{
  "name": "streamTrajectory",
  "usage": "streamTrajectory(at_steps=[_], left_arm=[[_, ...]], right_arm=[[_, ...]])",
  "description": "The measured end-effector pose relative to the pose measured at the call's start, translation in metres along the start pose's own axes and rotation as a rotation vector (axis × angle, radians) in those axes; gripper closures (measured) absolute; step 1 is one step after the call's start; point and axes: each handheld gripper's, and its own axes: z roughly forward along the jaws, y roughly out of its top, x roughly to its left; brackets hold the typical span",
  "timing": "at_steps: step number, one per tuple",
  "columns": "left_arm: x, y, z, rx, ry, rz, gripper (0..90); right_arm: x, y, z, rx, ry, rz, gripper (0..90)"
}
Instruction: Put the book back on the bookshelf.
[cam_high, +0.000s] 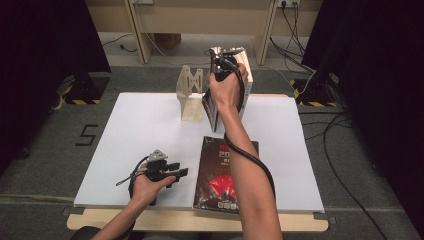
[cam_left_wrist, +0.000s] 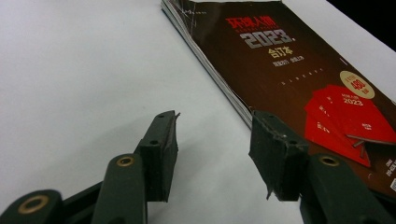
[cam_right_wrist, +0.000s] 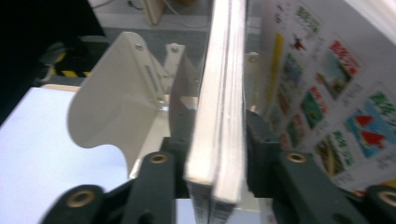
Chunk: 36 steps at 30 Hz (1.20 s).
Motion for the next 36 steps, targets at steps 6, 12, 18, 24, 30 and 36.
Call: streamTrajectory(at_steps=[6,12,18,24,30,36], left_arm=[[0.000,0.000,0.000,-0.002,-0.004,0.000,50.7],[0.000,0.000,-0.001,0.000,-0.009,0.008,50.7],[-0.001,0.000,0.000,-0.001,-0.010,0.011,50.8],[-0.002,0.000,0.001,-0.001,-0.010,0.009,50.6],[-0.002,0.000,0.000,-0.003,-0.010,0.008,50.6],[0.000,-0.001,0.000,0.001,-0.012,0.006,50.6]], right_arm=[[-0.004,-0.011,-0.003,-0.082,-0.069,0.051,76.8],[0.002,-0.022,-0.014,-0.146,-0.154,0.038,76.8],[0.002,-0.027,-0.017,-0.170,-0.171,0.050,76.6],[0.004,-0.022,-0.018,-0.123,-0.132,0.076,75.6],[0.005,-0.014,-0.018,-0.083,-0.095,0.114,74.7],[0.001,-0.021,-0.021,-0.079,-0.102,0.098,74.5]])
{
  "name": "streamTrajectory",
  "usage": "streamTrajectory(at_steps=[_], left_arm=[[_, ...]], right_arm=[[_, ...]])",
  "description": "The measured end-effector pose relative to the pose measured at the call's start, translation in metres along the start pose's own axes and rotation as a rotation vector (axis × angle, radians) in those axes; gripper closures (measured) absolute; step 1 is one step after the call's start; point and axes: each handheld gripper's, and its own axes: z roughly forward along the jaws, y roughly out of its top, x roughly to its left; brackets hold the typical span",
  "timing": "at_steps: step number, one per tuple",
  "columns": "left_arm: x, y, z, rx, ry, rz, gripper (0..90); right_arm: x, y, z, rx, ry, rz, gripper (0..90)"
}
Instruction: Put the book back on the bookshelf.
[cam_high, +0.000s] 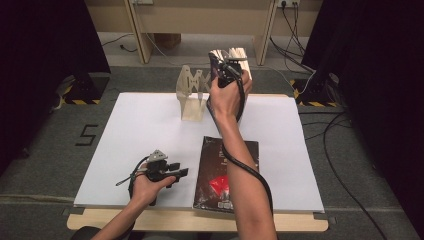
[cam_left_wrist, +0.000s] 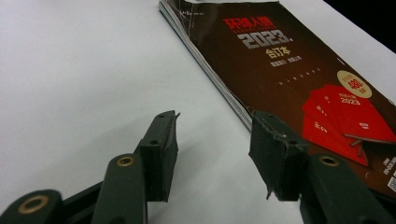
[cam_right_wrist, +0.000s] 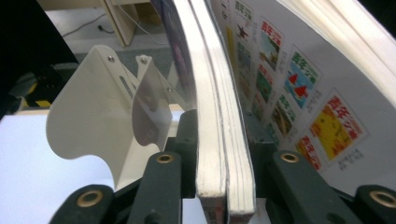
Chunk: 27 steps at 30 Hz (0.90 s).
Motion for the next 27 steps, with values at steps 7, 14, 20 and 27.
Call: streamTrajectory(at_steps=[7,14,20,27], left_arm=[[-0.002,0.001,0.000,-0.001,0.000,0.005,50.6],[-0.003,-0.001,0.002,0.005,-0.007,0.007,50.5],[-0.004,-0.001,0.002,0.008,-0.001,0.007,50.5],[-0.003,-0.001,0.003,0.006,-0.004,0.009,50.3]], right_arm=[[-0.012,0.003,0.002,-0.009,0.084,0.109,76.5],[-0.010,-0.003,-0.001,0.014,0.056,0.027,74.6],[-0.007,-0.008,-0.004,0.026,0.026,-0.100,65.5],[-0.008,-0.013,-0.010,0.021,0.040,-0.119,60.4]])
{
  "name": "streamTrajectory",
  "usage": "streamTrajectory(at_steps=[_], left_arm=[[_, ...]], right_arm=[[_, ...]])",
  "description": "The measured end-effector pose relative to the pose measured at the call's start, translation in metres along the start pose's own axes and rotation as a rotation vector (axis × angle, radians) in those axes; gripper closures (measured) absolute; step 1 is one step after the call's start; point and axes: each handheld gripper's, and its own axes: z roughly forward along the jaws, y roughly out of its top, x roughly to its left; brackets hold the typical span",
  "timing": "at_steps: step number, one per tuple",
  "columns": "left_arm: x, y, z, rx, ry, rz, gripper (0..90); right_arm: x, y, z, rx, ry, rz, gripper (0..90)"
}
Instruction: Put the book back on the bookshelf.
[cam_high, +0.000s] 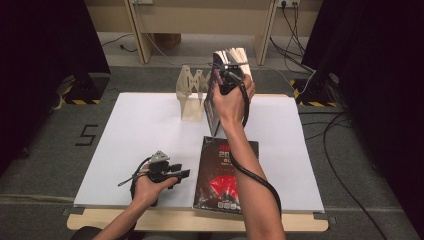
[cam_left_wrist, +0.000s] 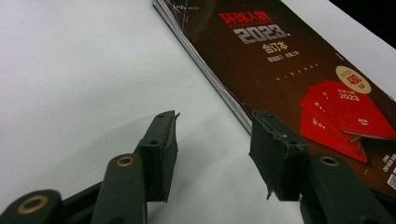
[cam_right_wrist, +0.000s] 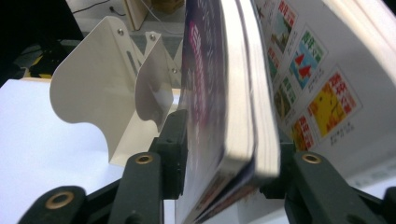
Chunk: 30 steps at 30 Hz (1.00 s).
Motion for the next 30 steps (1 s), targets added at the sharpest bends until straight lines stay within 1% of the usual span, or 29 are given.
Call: streamTrajectory(at_steps=[3,4,6,11,12,14,17,20,22,23,24,25,26,30], left_arm=[[0.000,0.000,0.000,0.003,0.000,0.002,50.3],[0.000,0.000,0.001,0.000,0.003,0.000,50.3],[0.000,-0.001,0.001,0.001,0.003,0.000,50.3],[-0.001,-0.001,0.002,0.007,0.002,-0.001,50.3],[-0.001,-0.001,0.002,0.010,-0.002,0.000,50.3],[-0.001,-0.002,0.003,0.012,-0.003,0.001,50.2],[-0.002,-0.002,0.003,0.016,0.000,0.002,50.2],[-0.003,-0.003,0.004,0.019,-0.008,-0.007,50.2],[-0.003,-0.003,0.005,0.017,-0.011,-0.006,50.1],[-0.003,-0.003,0.006,0.018,-0.015,-0.009,50.1],[-0.003,-0.003,0.006,0.018,-0.015,-0.009,50.1],[-0.004,-0.003,0.006,0.017,-0.020,-0.018,50.1],[-0.004,-0.002,0.006,0.018,-0.022,-0.019,50.0],[-0.003,0.001,0.006,0.010,-0.026,-0.032,50.1]], right_arm=[[-0.004,-0.005,-0.003,-0.002,0.018,0.014,59.5],[-0.006,-0.008,-0.006,-0.003,0.027,0.026,58.7],[-0.008,-0.010,-0.008,-0.006,0.027,0.023,58.5],[-0.012,-0.016,-0.013,-0.003,0.039,0.033,57.7],[-0.014,-0.018,-0.016,-0.007,0.047,0.033,57.5],[-0.016,-0.020,-0.018,-0.013,0.047,0.035,57.5],[-0.017,-0.022,-0.019,-0.009,0.052,0.036,57.6],[-0.020,-0.026,-0.021,-0.006,0.064,0.045,56.8],[-0.022,-0.029,-0.022,-0.005,0.067,0.043,56.7],[-0.024,-0.032,-0.023,-0.002,0.091,0.054,56.4],[-0.025,-0.033,-0.024,0.000,0.091,0.045,56.4],[-0.025,-0.033,-0.024,0.000,0.091,0.045,56.4],[-0.027,-0.034,-0.025,0.003,0.107,0.050,56.0],[-0.032,-0.038,-0.032,0.006,0.117,0.051,55.8]])
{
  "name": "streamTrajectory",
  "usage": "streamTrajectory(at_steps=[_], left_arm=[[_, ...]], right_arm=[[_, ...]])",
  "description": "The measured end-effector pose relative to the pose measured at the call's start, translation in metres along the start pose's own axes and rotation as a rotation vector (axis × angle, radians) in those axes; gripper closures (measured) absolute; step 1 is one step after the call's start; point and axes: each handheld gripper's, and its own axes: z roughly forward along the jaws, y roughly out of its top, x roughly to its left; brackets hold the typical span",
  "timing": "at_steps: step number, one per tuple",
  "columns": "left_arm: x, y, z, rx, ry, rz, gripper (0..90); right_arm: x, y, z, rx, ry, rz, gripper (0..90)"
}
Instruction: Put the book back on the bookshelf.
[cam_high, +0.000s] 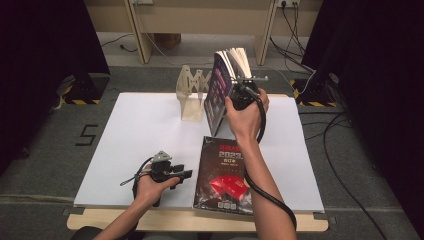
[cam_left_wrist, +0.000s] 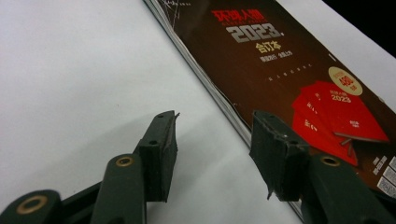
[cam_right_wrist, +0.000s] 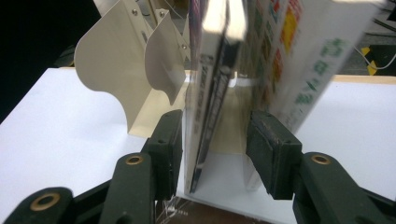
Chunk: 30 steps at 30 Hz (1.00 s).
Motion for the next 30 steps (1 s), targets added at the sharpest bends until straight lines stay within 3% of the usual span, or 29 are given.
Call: streamTrajectory(at_steps=[4,12,14,23,26,30], left_arm=[[-0.003,-0.001,0.003,0.009,-0.017,-0.007,50.3],[-0.014,0.003,0.010,0.021,-0.027,0.001,51.1],[-0.015,0.004,0.012,0.030,-0.027,0.012,51.4],[-0.020,-0.002,0.021,0.056,-0.031,0.022,52.4],[-0.021,-0.002,0.021,0.059,-0.027,0.024,52.5],[-0.021,-0.001,0.021,0.064,-0.028,0.027,52.5]], right_arm=[[-0.011,-0.015,-0.011,0.027,0.019,0.002,55.6],[-0.033,-0.045,-0.006,0.113,0.014,0.018,55.9],[-0.044,-0.058,0.000,0.165,0.012,0.042,55.7],[-0.076,-0.086,0.022,0.278,0.001,0.075,53.7],[-0.091,-0.095,0.037,0.334,0.018,0.100,50.7],[-0.101,-0.100,0.048,0.374,0.039,0.141,50.6]])
